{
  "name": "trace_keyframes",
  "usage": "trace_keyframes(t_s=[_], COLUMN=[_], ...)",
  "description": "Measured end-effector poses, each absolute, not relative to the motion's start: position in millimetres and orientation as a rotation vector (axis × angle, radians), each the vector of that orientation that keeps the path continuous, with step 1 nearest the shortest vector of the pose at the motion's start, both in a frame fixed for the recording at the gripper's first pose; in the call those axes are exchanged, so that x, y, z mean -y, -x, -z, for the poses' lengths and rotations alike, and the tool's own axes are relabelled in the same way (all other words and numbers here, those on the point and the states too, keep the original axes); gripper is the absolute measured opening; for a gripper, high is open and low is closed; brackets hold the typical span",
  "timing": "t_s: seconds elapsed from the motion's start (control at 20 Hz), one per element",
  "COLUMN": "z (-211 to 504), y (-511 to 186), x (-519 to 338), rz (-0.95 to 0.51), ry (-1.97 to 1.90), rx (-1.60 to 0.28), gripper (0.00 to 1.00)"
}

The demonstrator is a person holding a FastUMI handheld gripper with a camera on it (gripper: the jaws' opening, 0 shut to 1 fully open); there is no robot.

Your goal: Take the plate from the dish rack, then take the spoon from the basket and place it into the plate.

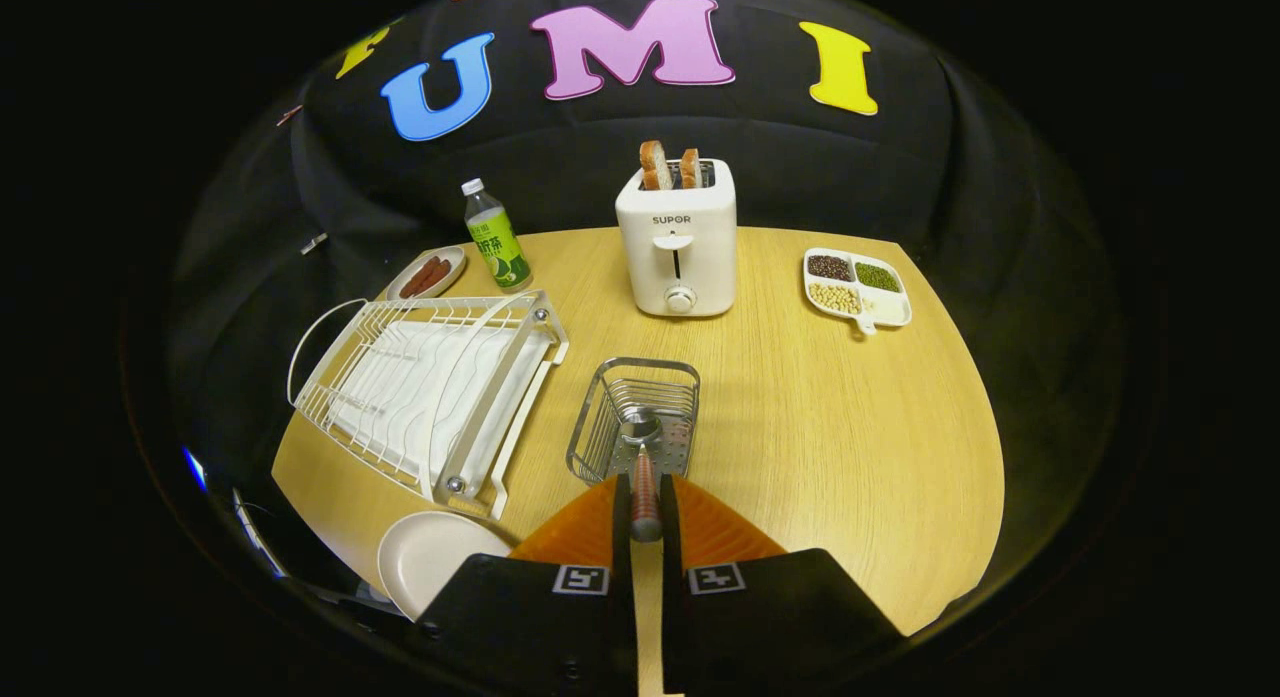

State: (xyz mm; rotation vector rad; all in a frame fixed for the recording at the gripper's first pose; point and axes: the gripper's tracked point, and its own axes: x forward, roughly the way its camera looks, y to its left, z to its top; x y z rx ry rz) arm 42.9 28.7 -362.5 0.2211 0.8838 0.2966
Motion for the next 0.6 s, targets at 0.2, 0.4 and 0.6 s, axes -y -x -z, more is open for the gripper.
trace_keyframes(t_s=[0.2, 0.4, 0.6], z=[348, 322, 297], y=[-47, -53, -57], x=[-20, -8, -4], rz=[-0.262, -0.248, -0.241], ry=[-0.231, -0.212, -0.198], rx=[-0.862, -0.808, -0.763], gripper=[0.12, 0.11, 0.11])
